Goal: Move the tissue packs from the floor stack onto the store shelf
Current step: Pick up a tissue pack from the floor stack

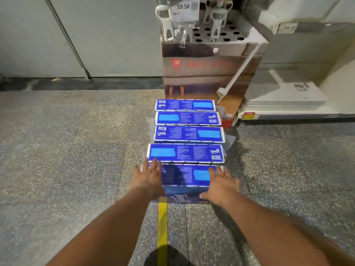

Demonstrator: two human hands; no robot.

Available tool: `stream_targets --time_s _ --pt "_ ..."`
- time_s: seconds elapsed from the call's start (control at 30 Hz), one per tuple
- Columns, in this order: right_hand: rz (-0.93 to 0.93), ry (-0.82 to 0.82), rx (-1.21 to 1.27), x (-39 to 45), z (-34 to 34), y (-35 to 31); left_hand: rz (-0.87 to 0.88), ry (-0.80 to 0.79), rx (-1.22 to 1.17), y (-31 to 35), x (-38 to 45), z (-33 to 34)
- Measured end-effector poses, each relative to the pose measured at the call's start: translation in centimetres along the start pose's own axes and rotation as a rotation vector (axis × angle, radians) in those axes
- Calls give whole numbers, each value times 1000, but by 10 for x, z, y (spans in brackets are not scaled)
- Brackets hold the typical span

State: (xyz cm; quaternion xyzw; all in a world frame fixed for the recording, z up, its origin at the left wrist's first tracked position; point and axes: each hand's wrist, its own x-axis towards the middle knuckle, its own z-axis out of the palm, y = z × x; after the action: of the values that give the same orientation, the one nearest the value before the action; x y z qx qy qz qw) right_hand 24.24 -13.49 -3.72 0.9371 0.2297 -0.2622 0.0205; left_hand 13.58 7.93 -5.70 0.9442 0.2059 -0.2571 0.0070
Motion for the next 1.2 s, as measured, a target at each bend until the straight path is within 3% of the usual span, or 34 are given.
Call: stream_targets --time_s 0.2,0.3,0.43,0.53,0.7,0.9,1.07,1.2 --pt "-12 82 25 64 79 12 4 17 -80 19 62 86" --pt "-8 87 -28 62 75 5 -8 -2 -112 24 56 84" --pt "-50 44 -151 76 67 4 4 -24 12 18 57 77" --pt "-105 45 -113 86 85 11 31 54 47 10 59 94" --pt "-160 166 -263 82 100 16 111 214 71 4 60 107" --pt "-151 180 -213 78 101 14 105 198 -15 2 58 117" --pt "-205 174 -194 71 77 6 134 226 -43 -13 49 96" --pt "-274 146 -211 37 8 -22 94 200 -69 -44 8 41"
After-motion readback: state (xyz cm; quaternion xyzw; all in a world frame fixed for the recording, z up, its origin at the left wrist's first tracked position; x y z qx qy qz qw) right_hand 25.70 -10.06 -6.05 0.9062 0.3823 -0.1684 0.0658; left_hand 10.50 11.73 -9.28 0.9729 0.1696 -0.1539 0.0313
